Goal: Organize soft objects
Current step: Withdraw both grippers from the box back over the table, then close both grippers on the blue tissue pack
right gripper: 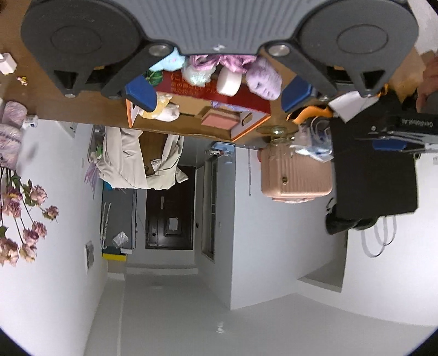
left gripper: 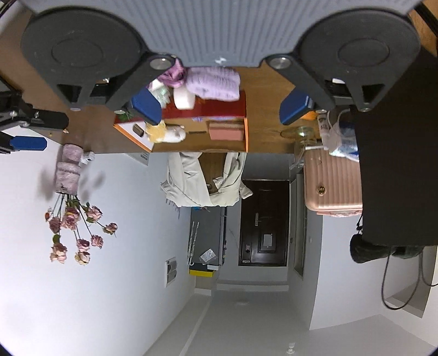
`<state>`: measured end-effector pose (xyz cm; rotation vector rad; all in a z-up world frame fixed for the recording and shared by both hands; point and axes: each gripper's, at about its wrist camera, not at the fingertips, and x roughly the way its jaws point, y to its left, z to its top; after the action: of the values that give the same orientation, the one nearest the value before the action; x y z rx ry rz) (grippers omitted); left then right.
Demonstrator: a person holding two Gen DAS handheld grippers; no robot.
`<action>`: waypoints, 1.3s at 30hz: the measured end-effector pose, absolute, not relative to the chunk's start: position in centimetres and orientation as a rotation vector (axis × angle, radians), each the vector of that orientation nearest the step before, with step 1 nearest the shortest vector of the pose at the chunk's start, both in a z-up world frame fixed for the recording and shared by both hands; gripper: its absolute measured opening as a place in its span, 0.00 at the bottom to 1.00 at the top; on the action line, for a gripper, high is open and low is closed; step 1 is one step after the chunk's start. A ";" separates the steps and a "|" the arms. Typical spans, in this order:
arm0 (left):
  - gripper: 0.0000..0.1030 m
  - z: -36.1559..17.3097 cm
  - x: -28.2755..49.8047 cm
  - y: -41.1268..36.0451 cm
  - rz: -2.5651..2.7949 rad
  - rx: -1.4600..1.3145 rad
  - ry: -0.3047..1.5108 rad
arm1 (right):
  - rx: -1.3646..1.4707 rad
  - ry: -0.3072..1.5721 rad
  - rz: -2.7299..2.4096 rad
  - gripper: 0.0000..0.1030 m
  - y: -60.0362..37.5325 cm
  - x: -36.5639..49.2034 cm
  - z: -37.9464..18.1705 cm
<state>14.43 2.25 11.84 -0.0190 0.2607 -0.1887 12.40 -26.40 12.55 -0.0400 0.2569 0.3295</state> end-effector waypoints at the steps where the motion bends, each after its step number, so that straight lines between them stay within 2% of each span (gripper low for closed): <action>1: 0.93 11.5 13.8 2.2 -0.194 -0.023 0.265 | -0.049 0.258 0.333 0.95 -26.1 11.5 12.2; 10: 0.96 7.2 10.2 2.5 -0.243 -0.043 0.343 | -0.011 0.330 0.339 0.97 -25.2 7.6 7.9; 22: 0.95 3.1 10.8 0.5 -0.253 -0.018 0.436 | 0.063 0.433 0.301 0.97 -25.9 8.9 3.4; 23: 0.93 2.9 11.0 0.4 -0.257 -0.016 0.444 | 0.069 0.443 0.305 0.96 -25.8 9.3 3.1; 25: 0.75 2.5 11.5 0.2 -0.252 -0.031 0.465 | 0.080 0.464 0.320 0.94 -25.8 10.3 2.6; 28: 0.55 1.5 12.8 0.0 -0.277 -0.068 0.519 | 0.108 0.497 0.356 0.84 -25.7 12.3 1.9; 30: 0.53 0.8 13.8 -0.2 -0.290 -0.110 0.558 | 0.125 0.515 0.387 0.77 -25.4 14.0 1.5; 32: 0.46 0.1 15.1 -0.5 -0.295 -0.149 0.602 | 0.138 0.540 0.410 0.60 -25.0 15.9 1.3; 34: 0.42 -0.4 16.2 -0.6 -0.314 -0.185 0.631 | 0.145 0.550 0.438 0.48 -24.4 17.6 1.1; 36: 0.37 -0.9 17.4 -0.7 -0.338 -0.233 0.671 | 0.158 0.570 0.475 0.44 -23.7 19.6 0.9; 39: 0.36 -1.4 18.8 -0.6 -0.361 -0.277 0.705 | 0.171 0.595 0.515 0.41 -22.6 22.5 0.4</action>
<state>18.81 -0.63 -1.38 -0.2770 0.7051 -0.3610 22.45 -22.58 0.39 0.1707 0.5945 0.5147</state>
